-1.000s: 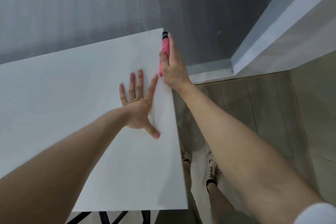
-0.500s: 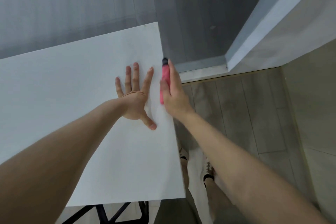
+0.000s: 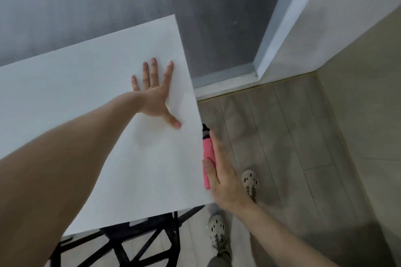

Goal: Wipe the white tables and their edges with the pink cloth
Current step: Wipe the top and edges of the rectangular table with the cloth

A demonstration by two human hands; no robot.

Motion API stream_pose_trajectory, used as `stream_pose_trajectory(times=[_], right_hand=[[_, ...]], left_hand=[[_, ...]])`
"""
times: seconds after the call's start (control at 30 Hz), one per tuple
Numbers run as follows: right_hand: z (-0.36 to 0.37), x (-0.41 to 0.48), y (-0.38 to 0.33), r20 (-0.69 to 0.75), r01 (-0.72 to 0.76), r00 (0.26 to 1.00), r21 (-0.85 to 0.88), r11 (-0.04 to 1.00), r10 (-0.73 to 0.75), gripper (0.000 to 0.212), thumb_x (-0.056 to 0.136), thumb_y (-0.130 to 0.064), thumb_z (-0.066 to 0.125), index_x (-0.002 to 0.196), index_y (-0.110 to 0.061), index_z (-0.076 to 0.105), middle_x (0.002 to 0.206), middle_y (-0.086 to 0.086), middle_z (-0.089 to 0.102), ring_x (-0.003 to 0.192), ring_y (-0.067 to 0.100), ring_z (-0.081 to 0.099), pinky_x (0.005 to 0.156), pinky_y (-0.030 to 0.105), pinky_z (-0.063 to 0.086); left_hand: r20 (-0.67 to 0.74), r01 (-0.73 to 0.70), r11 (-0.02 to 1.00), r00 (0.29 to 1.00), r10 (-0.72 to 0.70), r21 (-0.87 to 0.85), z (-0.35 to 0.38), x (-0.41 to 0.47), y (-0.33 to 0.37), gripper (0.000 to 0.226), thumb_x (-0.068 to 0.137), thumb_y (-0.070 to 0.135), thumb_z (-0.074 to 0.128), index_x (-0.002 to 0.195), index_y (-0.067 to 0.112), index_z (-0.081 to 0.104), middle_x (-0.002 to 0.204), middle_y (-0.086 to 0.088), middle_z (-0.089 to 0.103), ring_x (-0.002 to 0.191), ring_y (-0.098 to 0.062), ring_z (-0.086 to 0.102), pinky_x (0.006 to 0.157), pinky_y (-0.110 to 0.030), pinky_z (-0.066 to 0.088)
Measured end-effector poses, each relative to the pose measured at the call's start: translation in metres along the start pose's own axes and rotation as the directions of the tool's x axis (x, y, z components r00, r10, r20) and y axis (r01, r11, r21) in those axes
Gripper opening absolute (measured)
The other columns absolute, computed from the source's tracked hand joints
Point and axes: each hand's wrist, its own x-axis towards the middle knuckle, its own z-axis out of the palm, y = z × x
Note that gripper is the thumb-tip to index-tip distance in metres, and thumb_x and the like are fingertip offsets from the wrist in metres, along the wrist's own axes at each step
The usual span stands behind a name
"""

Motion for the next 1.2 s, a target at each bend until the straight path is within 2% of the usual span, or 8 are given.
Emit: stream_pose_trajectory(times=[0.17,0.23,0.37,0.53,0.67,0.77,0.97,1.2], right_hand=[[0.0,0.048,-0.017,-0.038,-0.042,0.998,-0.027,0.999,0.041,0.062,0.117,-0.043,0.033,0.17,-0.047,0.001,0.175,-0.027,0.013,0.159,0.003,0.023,0.131,0.047,0.029],[-0.002,0.117,-0.033,-0.08,-0.039,0.996,-0.023,0.999,0.037,0.061,0.118,-0.041,0.033,0.173,-0.035,0.006,0.178,-0.015,0.016,0.162,0.013,0.022,0.132,0.049,0.025],[-0.003,0.176,-0.044,-0.132,-0.062,0.99,-0.056,0.996,0.055,0.061,0.118,-0.036,0.036,0.173,-0.025,0.012,0.179,-0.003,0.021,0.162,0.021,0.027,0.132,0.047,0.024],[0.016,0.035,-0.003,-0.132,0.002,0.991,0.023,1.0,0.001,0.061,0.117,-0.036,0.039,0.172,-0.035,0.012,0.177,-0.019,0.018,0.161,0.004,0.022,0.132,0.038,0.024],[0.02,-0.033,0.008,-0.092,-0.059,0.994,-0.018,0.998,0.057,0.064,0.117,-0.037,0.039,0.171,-0.043,0.006,0.17,-0.031,0.014,0.158,0.005,0.027,0.129,0.038,0.03],[0.011,0.028,-0.015,-0.114,-0.052,0.992,-0.055,0.997,0.045,0.063,0.118,-0.035,0.038,0.173,-0.034,0.008,0.177,-0.017,0.017,0.158,0.002,0.023,0.128,0.034,0.025],[0.005,0.167,-0.042,-0.172,-0.045,0.985,-0.099,0.994,0.027,0.062,0.117,-0.029,0.038,0.173,-0.016,0.015,0.177,0.004,0.025,0.161,0.021,0.028,0.131,0.047,0.027],[0.024,-0.038,0.0,-0.122,-0.006,0.993,-0.024,1.0,0.003,0.066,0.117,-0.036,0.039,0.172,-0.041,0.003,0.177,-0.028,0.008,0.162,-0.002,0.017,0.131,0.037,0.031]], left_hand=[[-0.38,-0.102,0.993,0.922,0.07,-0.065,0.048,-0.034,-0.01,0.137,0.073,0.068,0.089,0.173,0.037,0.001,0.181,-0.005,-0.017,0.164,-0.022,-0.025,0.134,-0.052,-0.009],[-0.457,-0.127,0.989,0.886,0.079,-0.076,0.086,-0.058,-0.011,0.127,0.079,0.069,0.084,0.173,0.039,0.003,0.181,-0.004,-0.016,0.165,-0.022,-0.022,0.134,-0.052,-0.005],[-0.217,-0.08,0.997,0.973,0.077,-0.006,0.141,-0.087,-0.016,0.157,0.061,0.089,0.081,0.16,0.05,-0.034,0.165,0.0,-0.051,0.153,-0.023,-0.048,0.128,-0.06,-0.02],[0.007,-0.084,0.996,0.996,0.084,-0.001,0.141,-0.076,-0.019,0.167,0.058,0.089,0.084,0.137,0.049,-0.058,0.135,-0.001,-0.076,0.13,-0.029,-0.068,0.12,-0.07,-0.026],[0.042,-0.064,0.998,0.997,0.064,0.001,0.138,-0.076,-0.017,0.168,0.059,0.087,0.084,0.137,0.047,-0.059,0.134,-0.002,-0.076,0.13,-0.031,-0.068,0.119,-0.072,-0.026],[0.05,-0.055,0.998,0.997,0.054,0.017,0.139,-0.077,-0.016,0.168,0.06,0.088,0.083,0.139,0.045,-0.058,0.134,-0.003,-0.076,0.131,-0.031,-0.068,0.119,-0.07,-0.026],[0.06,-0.047,0.999,0.997,0.047,-0.007,0.139,-0.076,-0.016,0.166,0.061,0.086,0.084,0.139,0.047,-0.057,0.136,0.0,-0.076,0.131,-0.029,-0.068,0.119,-0.069,-0.028],[0.076,-0.042,0.999,0.996,0.043,-0.02,0.139,-0.081,-0.014,0.166,0.062,0.084,0.085,0.142,0.046,-0.055,0.138,-0.001,-0.074,0.132,-0.029,-0.068,0.119,-0.07,-0.027]])
